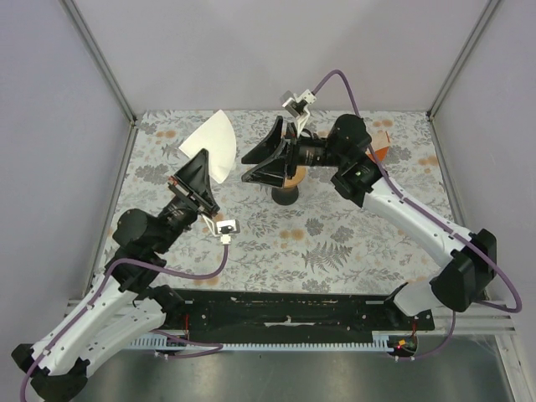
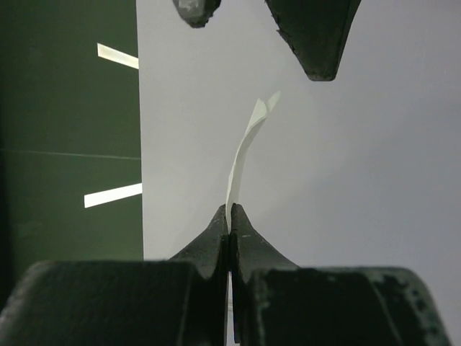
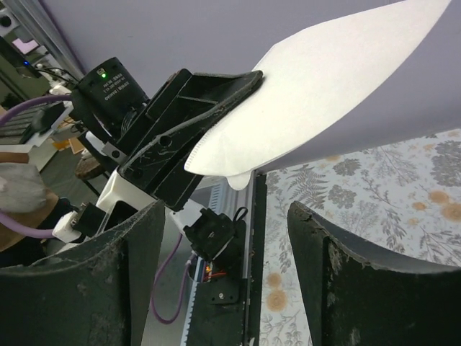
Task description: Place the coffee filter in the dripper
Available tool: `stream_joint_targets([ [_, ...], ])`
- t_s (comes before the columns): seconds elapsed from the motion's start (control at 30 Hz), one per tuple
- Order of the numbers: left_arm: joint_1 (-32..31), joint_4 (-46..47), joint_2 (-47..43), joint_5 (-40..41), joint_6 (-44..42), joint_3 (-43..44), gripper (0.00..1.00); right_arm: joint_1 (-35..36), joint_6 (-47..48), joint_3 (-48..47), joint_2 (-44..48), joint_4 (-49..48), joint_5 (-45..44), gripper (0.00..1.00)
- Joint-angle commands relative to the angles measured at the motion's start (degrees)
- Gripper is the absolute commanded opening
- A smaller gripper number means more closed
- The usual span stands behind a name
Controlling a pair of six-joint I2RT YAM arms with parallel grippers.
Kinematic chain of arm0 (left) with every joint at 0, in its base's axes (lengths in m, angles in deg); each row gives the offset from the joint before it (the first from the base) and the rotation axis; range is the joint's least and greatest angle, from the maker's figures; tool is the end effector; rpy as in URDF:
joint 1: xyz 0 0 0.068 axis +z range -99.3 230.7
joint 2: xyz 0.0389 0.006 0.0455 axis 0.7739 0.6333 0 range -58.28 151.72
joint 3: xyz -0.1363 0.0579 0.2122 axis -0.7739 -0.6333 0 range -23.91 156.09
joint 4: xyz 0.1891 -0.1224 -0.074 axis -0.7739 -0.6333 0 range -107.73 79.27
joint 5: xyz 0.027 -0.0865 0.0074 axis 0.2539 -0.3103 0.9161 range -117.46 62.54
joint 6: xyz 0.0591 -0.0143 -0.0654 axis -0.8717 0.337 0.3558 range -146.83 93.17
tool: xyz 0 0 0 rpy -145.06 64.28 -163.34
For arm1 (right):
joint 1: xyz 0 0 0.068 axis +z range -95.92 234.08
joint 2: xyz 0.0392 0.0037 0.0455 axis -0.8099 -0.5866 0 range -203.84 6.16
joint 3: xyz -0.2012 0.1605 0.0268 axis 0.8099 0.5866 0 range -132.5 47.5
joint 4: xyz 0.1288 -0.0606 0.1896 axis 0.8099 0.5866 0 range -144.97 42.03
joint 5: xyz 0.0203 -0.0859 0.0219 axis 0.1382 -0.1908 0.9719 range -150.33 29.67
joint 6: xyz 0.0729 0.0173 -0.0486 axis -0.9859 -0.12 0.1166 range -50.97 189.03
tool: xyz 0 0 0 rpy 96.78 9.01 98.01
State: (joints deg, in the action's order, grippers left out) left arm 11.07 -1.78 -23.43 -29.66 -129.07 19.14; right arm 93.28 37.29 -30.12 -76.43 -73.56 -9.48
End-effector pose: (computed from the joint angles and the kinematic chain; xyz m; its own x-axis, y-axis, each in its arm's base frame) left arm 0.1290 -0.1108 0.3920 0.6024 0.7691 0.2136 -0.3630 0.0257 0.9314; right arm 0.2182 0.2575 0.4310 -0.3620 0.1334 -0.9226 -0.9321 -0.0672 0.3560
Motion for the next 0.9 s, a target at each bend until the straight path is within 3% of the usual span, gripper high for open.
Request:
stream_joint_targets([
  [0.0,-0.18,3.18,-0.84,-3.51,-3.41,-0.95,0.02,0.09,-9.37,-4.02,-2.92,-10.93,3.9,0.76],
  [0.17,-0.18,1.42,-1.1,-5.18,-3.85,-1.12,0.02,0.52,-15.1,-8.23,-7.84,-17.53,5.58,0.74],
  [0.27,-0.26,0.98,-1.28,-6.06,-4.11,-0.95,0.02,0.61,-16.06,-10.96,-9.96,-17.44,5.66,0.66],
  [0.33,-0.18,0.46,-1.36,-6.24,-4.2,-0.86,0.02,0.61,-16.94,-12.11,-10.92,-17.88,5.93,0.53],
  [0.5,-0.26,-2.61,-1.89,-7.03,-3.85,0.01,0.02,0.44,-15.9,-12.38,-11.11,-16.23,5.58,0.08],
  [0.57,-0.26,-6.3,-2.24,-7.73,-2.54,1.24,0.02,0.09,-12.66,-12.03,-10.14,-13.24,4.96,0.0],
  [0.6,-0.26,-8.66,-2.5,-7.82,-1.57,2.12,0.06,-0.17,-10.98,-11.68,-9.36,-11.57,4.61,0.0],
  [0.7,-0.18,-17.88,-2.6,-8.17,1.85,5.19,0.55,-1.05,-2.57,-10.88,-6.37,-3.5,2.86,0.0],
  [0.73,-0.26,-19.22,-2.51,-8.44,4.47,6.07,0.65,-1.14,1.82,-11.05,-4.88,0.71,1.98,0.0],
  [0.8,-0.26,-23.87,-1.55,-8.09,8.96,9.4,0.78,-1.14,11.83,-12.19,-2.77,9.66,-0.65,0.0],
  [0.87,-0.27,-29.66,1.17,-7.39,17.29,15.02,0.81,-1.14,20.37,-13.6,-1.27,17.85,-2.59,0.0],
])
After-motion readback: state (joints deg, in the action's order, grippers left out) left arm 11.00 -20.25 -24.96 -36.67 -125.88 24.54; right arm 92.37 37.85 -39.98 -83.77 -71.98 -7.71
